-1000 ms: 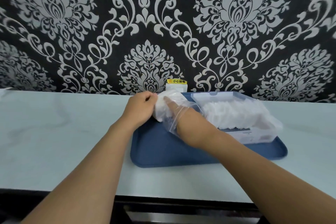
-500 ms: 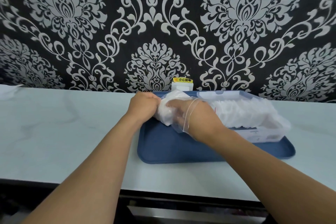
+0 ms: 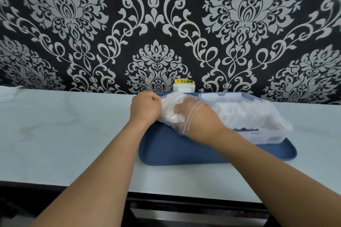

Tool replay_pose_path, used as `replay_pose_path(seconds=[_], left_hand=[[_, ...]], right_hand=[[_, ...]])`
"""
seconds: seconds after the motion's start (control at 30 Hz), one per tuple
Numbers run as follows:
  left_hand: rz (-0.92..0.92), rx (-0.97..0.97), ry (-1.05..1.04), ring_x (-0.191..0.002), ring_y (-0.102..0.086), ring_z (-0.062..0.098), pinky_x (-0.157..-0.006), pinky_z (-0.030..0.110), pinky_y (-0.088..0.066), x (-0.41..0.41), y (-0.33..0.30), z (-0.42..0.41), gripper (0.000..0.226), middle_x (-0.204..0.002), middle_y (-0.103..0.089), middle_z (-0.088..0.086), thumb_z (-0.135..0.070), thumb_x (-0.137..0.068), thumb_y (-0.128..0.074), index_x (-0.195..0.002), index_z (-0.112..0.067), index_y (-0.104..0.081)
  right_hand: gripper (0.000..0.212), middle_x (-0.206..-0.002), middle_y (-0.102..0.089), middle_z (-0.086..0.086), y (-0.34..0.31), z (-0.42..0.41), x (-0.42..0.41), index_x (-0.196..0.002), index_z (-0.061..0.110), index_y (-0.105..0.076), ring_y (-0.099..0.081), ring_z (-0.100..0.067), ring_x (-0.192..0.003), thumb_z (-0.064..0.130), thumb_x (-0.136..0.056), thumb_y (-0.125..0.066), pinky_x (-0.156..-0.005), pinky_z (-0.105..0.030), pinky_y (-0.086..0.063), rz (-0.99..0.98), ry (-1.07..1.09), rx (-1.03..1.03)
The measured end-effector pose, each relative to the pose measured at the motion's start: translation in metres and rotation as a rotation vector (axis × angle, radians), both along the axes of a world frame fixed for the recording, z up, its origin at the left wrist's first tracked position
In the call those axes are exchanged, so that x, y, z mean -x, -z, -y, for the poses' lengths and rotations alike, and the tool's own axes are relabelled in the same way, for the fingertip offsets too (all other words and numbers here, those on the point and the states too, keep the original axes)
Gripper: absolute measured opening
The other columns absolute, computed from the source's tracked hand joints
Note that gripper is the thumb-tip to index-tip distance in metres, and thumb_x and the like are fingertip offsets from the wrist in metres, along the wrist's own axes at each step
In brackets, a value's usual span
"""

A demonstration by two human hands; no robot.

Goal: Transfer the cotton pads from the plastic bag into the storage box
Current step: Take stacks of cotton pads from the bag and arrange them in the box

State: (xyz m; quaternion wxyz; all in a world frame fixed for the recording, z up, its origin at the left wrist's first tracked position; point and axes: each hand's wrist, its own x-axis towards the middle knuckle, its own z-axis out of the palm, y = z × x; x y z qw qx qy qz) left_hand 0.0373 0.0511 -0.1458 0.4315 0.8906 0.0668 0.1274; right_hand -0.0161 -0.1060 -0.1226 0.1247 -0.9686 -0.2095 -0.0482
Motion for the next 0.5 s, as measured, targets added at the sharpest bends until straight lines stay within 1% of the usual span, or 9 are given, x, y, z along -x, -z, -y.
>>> replay_pose_path(seconds=[0.07,0.1,0.17,0.23,0.3,0.33,0.4,0.43,0.5], left_hand=[[0.025,-0.024,-0.048,-0.089,-0.066,0.028,-0.08,0.037,-0.056,-0.001,0.001,0.001,0.026,-0.093,-0.074,0.005,-0.012,-0.091,-0.05,-0.084,-0.009,-0.075],[0.036,-0.033,-0.059,-0.088,-0.066,0.028,-0.079,0.037,-0.055,-0.002,0.001,0.001,0.027,-0.092,-0.074,0.005,-0.012,-0.091,-0.05,-0.084,-0.01,-0.075],[0.049,-0.054,-0.042,-0.086,-0.066,0.028,-0.077,0.037,-0.056,-0.004,0.003,0.0,0.027,-0.089,-0.074,0.005,-0.012,-0.09,-0.049,-0.082,-0.01,-0.075],[0.038,-0.079,-0.024,-0.085,-0.067,0.028,-0.075,0.037,-0.056,-0.006,0.006,-0.002,0.026,-0.086,-0.074,0.005,-0.012,-0.09,-0.05,-0.079,-0.008,-0.073],[0.013,-0.093,-0.021,-0.084,-0.067,0.028,-0.071,0.035,-0.055,-0.007,0.007,-0.004,0.025,-0.085,-0.073,0.005,-0.014,-0.09,-0.051,-0.077,-0.008,-0.072],[0.021,-0.095,-0.029,-0.084,-0.066,0.026,-0.068,0.032,-0.052,-0.005,0.005,-0.005,0.025,-0.086,-0.073,0.004,-0.016,-0.091,-0.051,-0.079,-0.01,-0.072],[0.141,-0.054,-0.066,-0.086,-0.066,0.019,-0.071,0.029,-0.048,0.001,-0.009,0.001,0.024,-0.091,-0.073,-0.001,-0.027,-0.097,-0.054,-0.09,-0.013,-0.072],[0.241,0.024,-0.08,-0.086,-0.065,0.015,-0.074,0.029,-0.048,0.008,-0.021,0.007,0.027,-0.092,-0.072,-0.004,-0.033,-0.098,-0.055,-0.094,-0.013,-0.071],[0.373,0.329,-0.031,-0.085,-0.064,0.008,-0.08,0.027,-0.051,0.03,-0.053,0.03,0.028,-0.089,-0.07,-0.007,-0.039,-0.097,-0.057,-0.094,-0.014,-0.07]], right_hand=[[0.02,-0.109,-0.063,-0.006,-0.005,0.008,0.008,-0.108,0.016,-0.066,-0.061,-0.025,-0.096,0.024,-0.09,-0.067,-0.084,-0.043,-0.053,0.026,-0.02,-0.101],[0.017,-0.105,-0.065,-0.003,-0.006,0.011,0.013,-0.103,0.017,-0.067,-0.062,-0.023,-0.094,0.024,-0.088,-0.069,-0.082,-0.04,-0.053,0.008,-0.039,-0.149],[0.011,-0.085,-0.064,0.009,-0.013,0.024,0.022,-0.083,0.028,-0.063,-0.06,-0.007,-0.079,0.021,-0.085,-0.071,-0.072,-0.027,-0.05,-0.023,-0.125,-0.243],[0.029,-0.067,-0.054,0.013,-0.024,0.042,0.031,-0.07,0.033,-0.053,-0.052,0.002,-0.065,0.02,-0.086,-0.073,-0.061,-0.014,-0.039,-0.029,-0.146,-0.304],[0.017,-0.068,-0.059,0.001,-0.039,0.068,0.04,-0.077,0.021,-0.062,-0.052,-0.001,-0.062,0.018,-0.088,-0.075,-0.061,-0.019,-0.044,-0.098,-0.112,-0.518],[0.009,-0.075,-0.065,-0.009,-0.047,0.081,0.044,-0.086,0.011,-0.067,-0.057,-0.007,-0.066,0.015,-0.089,-0.074,-0.064,-0.027,-0.049,-0.154,-0.11,-0.685],[0.015,-0.088,-0.069,-0.015,-0.054,0.104,0.047,-0.103,0.005,-0.07,-0.062,-0.017,-0.076,0.012,-0.09,-0.068,-0.066,-0.032,-0.052,-0.273,-0.117,-0.993],[0.019,-0.092,-0.069,-0.013,-0.054,0.111,0.047,-0.107,0.008,-0.071,-0.062,-0.016,-0.079,0.011,-0.089,-0.064,-0.066,-0.03,-0.05,-0.329,-0.133,-1.107],[0.025,-0.092,-0.068,-0.006,-0.05,0.117,0.046,-0.104,0.018,-0.074,-0.059,-0.012,-0.08,0.006,-0.086,-0.062,-0.066,-0.027,-0.043,-0.39,-0.153,-1.251]])
